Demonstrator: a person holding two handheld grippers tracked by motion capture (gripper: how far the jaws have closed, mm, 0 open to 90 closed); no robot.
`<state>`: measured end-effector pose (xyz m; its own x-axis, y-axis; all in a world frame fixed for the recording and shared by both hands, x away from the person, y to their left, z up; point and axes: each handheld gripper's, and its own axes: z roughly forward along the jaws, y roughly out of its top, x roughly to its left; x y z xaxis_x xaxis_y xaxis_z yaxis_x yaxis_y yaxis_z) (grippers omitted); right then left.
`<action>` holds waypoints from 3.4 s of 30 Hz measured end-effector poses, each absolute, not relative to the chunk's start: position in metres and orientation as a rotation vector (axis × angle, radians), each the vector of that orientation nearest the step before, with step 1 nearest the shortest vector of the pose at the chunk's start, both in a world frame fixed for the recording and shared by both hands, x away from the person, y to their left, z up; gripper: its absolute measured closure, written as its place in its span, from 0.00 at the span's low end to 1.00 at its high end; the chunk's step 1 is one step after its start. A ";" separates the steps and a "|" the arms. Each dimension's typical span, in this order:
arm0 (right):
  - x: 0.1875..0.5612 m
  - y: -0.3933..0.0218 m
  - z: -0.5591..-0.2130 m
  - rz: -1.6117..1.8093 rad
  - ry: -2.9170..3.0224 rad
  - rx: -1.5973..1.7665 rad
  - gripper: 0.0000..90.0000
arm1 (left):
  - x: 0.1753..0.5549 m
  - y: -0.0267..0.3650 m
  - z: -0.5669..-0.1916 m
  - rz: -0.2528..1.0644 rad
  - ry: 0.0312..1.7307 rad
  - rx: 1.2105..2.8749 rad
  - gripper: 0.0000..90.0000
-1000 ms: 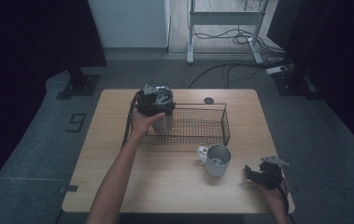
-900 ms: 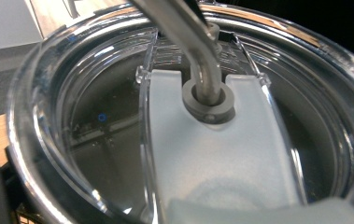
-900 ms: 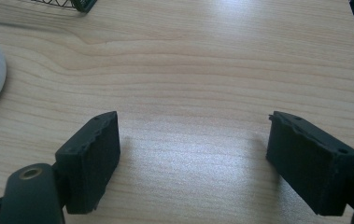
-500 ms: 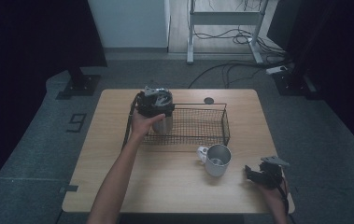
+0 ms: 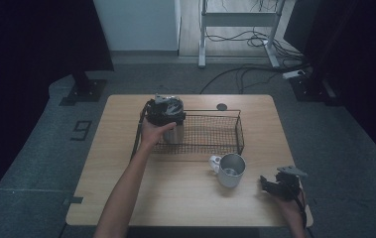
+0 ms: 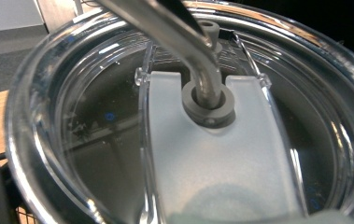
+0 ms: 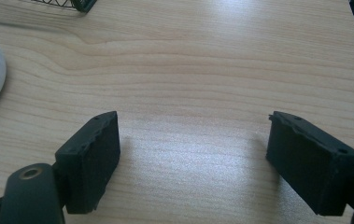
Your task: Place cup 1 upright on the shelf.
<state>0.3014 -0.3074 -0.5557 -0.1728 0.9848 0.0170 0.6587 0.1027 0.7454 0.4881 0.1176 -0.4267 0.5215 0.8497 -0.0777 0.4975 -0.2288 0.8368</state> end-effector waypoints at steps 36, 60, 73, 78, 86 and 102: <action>0.301 -0.307 -0.556 0.861 1.890 1.600 0.19 | 0.502 0.121 -0.446 0.509 1.150 1.906 0.04; 0.301 -0.307 -0.556 0.860 1.888 1.601 0.19 | 0.500 0.120 -0.456 0.510 1.146 1.918 0.04; 0.301 -0.307 -0.556 0.860 1.889 1.601 0.19 | 0.493 0.121 -0.458 0.518 1.139 1.906 0.04; 0.301 -0.307 -0.556 0.860 1.889 1.601 0.19 | 0.493 0.123 -0.457 0.494 1.145 1.891 0.03; 0.301 -0.307 -0.556 0.860 1.888 1.601 0.19 | 0.485 0.125 -0.437 0.505 1.112 1.851 0.00; 0.302 -0.307 -0.556 0.859 1.888 1.602 0.19 | 0.468 0.136 -0.429 0.545 1.094 1.858 0.00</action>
<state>0.3015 -0.3074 -0.5557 -0.1697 0.9854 0.0152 0.6592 0.1020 0.7451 0.4684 0.1359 -0.4285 0.5145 0.8553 -0.0613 0.4656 -0.2187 0.8575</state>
